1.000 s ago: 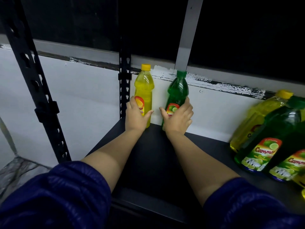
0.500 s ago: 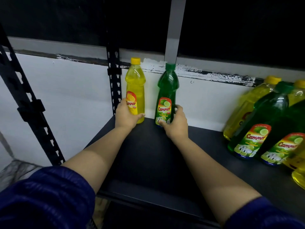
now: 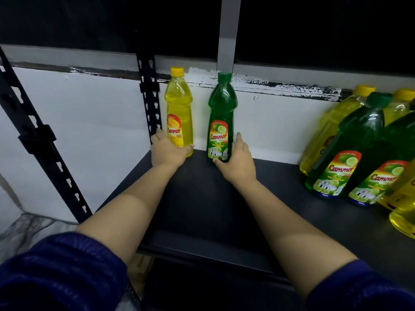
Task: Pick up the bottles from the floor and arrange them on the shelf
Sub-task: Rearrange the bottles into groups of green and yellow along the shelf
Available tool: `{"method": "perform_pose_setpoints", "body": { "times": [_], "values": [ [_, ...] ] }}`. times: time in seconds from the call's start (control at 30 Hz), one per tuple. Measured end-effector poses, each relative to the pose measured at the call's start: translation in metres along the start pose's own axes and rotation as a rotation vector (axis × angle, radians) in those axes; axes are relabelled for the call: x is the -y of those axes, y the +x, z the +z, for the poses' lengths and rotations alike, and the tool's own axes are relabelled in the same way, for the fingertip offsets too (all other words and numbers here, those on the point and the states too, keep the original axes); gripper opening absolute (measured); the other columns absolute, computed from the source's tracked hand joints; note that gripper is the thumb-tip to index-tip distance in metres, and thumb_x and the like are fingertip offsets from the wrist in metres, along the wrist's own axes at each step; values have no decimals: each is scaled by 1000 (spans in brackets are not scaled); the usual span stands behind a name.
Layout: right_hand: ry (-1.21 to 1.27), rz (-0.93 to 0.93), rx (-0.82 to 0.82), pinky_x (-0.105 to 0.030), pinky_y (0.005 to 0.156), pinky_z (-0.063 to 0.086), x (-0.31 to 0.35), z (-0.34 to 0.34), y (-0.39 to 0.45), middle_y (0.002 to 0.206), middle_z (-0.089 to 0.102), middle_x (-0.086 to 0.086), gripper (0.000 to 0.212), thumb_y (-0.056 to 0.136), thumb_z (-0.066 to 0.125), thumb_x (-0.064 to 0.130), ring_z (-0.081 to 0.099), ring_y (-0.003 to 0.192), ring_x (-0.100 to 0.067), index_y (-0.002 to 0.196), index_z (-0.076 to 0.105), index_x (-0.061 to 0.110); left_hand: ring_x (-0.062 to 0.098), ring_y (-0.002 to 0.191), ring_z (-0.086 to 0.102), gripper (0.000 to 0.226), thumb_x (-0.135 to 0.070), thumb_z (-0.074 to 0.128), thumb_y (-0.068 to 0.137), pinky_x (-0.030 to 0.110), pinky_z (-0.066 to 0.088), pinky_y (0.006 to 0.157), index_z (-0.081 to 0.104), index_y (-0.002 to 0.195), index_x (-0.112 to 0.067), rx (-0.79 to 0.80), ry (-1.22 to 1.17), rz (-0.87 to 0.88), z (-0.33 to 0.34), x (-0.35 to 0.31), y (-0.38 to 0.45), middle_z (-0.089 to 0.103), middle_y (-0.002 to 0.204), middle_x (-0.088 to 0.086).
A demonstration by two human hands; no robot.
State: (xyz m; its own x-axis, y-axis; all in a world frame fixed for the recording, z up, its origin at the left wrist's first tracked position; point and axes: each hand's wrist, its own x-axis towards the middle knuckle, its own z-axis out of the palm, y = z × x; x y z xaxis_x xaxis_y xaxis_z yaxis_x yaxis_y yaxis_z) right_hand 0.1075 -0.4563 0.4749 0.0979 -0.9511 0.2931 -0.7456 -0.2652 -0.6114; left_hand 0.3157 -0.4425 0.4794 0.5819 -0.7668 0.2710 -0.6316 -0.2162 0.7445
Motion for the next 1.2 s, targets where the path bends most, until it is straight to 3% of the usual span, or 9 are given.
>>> {"method": "perform_pose_setpoints", "body": {
  "times": [0.07,0.17,0.27,0.4,0.57,0.7,0.9,1.07,1.2],
  "values": [
    [-167,-59,-2,-52,123,33,-4,-17,-14,173,22,-7,114,88,74,61,30,156,-31,169,2,25,39,143,40,118,-72,75,74,55,41,113,25,158,-7,6,154,-11,-13,-4,-22,35,158,16],
    [-338,-124,40,-58,129,18,-6,-50,-37,178,1,0,105,87,51,84,11,163,-32,167,-3,42,39,147,36,109,-90,42,77,62,35,115,37,155,-14,-4,385,239,-31,-7,-69,36,161,15],
    [-398,-149,34,-59,129,12,-11,-84,-57,178,-4,3,103,86,42,90,1,164,-31,167,-2,45,36,158,15,103,-93,34,81,62,17,124,29,162,-29,125,442,364,-42,-19,-114,17,172,9],
    [-368,-188,-6,-58,128,15,-27,-127,-89,178,2,3,102,85,48,88,4,164,-30,167,6,45,27,161,-1,101,-96,25,79,58,6,127,17,163,-40,245,460,390,-49,-48,-149,2,174,0],
    [-343,-186,-87,-53,130,21,-55,-168,-125,177,12,3,99,85,49,88,8,164,-27,167,14,44,23,161,-3,102,-96,25,78,52,1,129,17,163,-41,299,396,474,-38,-91,-176,0,174,-5],
    [-329,-137,-198,-48,128,28,-80,-197,-138,175,21,5,96,85,50,86,21,161,-26,165,23,42,23,160,7,102,-94,35,80,51,8,129,26,163,-36,319,242,572,-11,-126,-193,10,174,-1],
    [-258,-69,-469,-45,106,49,-127,-231,-143,151,52,-2,86,88,67,68,51,135,-30,160,40,28,14,159,16,88,-74,55,91,44,23,127,26,163,-31,396,1,638,38,-173,-211,20,172,-4],
    [-184,17,-559,-41,106,48,-154,-246,-130,150,49,-11,89,93,72,55,51,136,-32,162,33,15,14,151,31,86,-58,66,93,32,32,117,25,163,-29,365,-178,633,79,-207,-219,32,165,-5],
    [-143,17,-584,-44,105,52,-167,-243,-118,153,43,-12,92,95,74,43,50,137,-32,166,23,15,15,147,37,92,-52,70,93,24,33,108,18,164,-27,324,-300,633,104,-229,-224,34,164,-2]
  ]
}}
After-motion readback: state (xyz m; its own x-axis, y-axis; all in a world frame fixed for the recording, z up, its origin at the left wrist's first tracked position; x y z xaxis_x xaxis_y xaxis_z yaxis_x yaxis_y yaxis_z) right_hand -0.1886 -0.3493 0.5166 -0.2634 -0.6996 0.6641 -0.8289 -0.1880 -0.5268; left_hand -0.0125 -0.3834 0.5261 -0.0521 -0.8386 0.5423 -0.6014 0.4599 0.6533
